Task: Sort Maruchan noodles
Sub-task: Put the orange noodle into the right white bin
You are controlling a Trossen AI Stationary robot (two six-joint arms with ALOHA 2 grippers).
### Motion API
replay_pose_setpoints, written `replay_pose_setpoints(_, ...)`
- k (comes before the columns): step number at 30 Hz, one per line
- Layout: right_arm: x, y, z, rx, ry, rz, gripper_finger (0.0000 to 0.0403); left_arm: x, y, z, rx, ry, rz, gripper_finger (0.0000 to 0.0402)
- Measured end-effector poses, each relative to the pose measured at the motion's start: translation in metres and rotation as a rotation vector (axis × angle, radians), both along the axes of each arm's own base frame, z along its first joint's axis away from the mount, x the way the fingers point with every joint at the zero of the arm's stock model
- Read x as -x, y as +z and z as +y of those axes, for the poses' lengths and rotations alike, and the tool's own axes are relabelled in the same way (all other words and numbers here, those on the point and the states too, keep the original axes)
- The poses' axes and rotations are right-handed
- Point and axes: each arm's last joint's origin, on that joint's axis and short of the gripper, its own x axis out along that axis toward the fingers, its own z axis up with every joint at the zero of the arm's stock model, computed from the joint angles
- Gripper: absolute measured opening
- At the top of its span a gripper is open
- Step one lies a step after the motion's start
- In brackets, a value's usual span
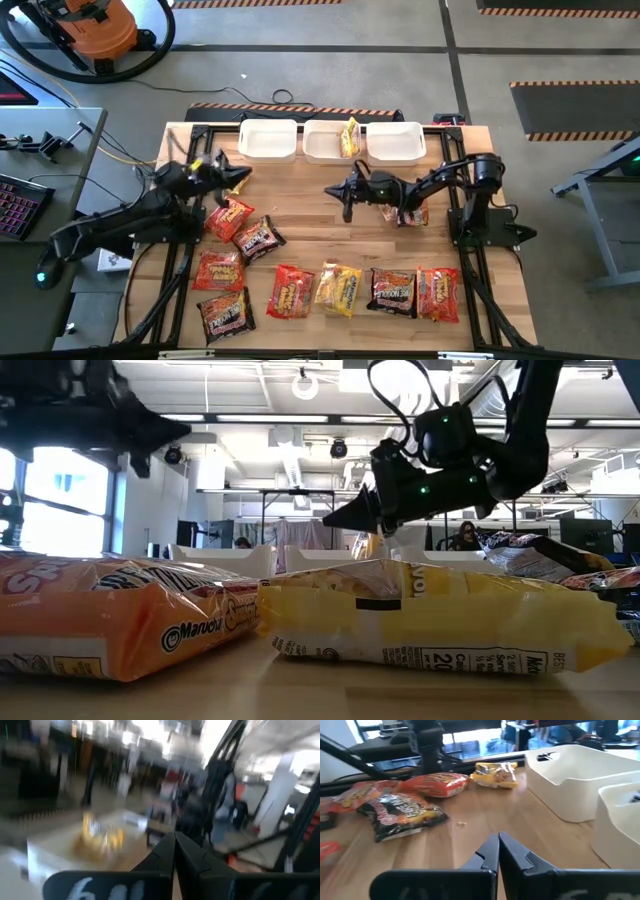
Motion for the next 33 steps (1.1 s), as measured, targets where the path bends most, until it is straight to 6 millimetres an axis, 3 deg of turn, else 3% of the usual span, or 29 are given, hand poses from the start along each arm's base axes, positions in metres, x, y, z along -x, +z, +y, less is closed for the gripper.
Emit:
replay_pose_setpoints(5, 0.003, 0.000, -0.012, 0.003, 0.032, -0.004, 0.0000, -0.020, -0.001, 0.009, 0.187, -0.014, 0.292, 0.0024)
replay_pose_setpoints(15, 0.007, 0.000, -0.028, 0.000, 0.077, -0.008, 0.0000, -0.055, -0.004, -0.003, 0.415, -0.096, 0.883, 0.0134)
replay_pose_setpoints(26, 0.007, 0.000, -0.027, -0.001, 0.087, -0.008, 0.0000, -0.081, -0.017, -0.015, 0.321, -0.017, 1.409, 0.0186)
replay_pose_setpoints(33, 0.007, 0.000, -0.027, -0.001, 0.087, -0.008, 0.0000, -0.091, -0.039, -0.019, 0.267, -0.022, 1.572, 0.0192)
